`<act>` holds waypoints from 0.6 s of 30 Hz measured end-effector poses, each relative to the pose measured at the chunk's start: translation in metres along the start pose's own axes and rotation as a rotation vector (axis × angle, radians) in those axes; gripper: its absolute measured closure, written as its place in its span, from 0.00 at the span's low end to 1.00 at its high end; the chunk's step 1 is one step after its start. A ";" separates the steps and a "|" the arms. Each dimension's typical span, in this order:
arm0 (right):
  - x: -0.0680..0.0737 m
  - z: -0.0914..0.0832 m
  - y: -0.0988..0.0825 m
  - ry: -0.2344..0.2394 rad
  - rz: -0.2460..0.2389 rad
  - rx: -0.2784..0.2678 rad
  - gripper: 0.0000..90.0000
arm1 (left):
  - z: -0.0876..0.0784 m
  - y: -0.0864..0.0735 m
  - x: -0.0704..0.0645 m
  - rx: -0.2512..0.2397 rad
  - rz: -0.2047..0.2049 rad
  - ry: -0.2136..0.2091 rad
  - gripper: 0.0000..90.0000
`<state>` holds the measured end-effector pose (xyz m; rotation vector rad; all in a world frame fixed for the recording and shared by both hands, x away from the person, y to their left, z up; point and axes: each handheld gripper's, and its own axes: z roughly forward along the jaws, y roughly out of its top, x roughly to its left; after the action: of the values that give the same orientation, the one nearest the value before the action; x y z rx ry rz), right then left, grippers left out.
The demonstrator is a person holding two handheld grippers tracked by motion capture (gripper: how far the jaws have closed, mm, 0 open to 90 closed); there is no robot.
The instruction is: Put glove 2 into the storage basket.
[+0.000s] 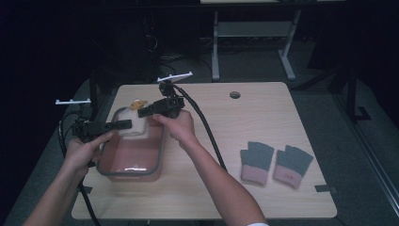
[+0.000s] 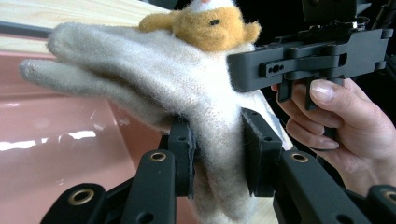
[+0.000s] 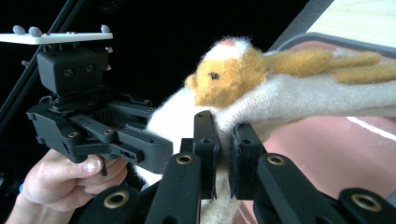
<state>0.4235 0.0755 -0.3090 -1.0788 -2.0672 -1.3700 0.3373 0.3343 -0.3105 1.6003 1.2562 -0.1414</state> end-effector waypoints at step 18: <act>-0.029 0.030 -0.017 0.018 0.075 0.038 0.92 | 0.009 -0.017 0.029 0.061 -0.056 0.038 0.76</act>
<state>0.4294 0.0890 -0.3512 -1.1130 -2.0113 -1.2942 0.3411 0.3446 -0.3438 1.6272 1.3377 -0.1865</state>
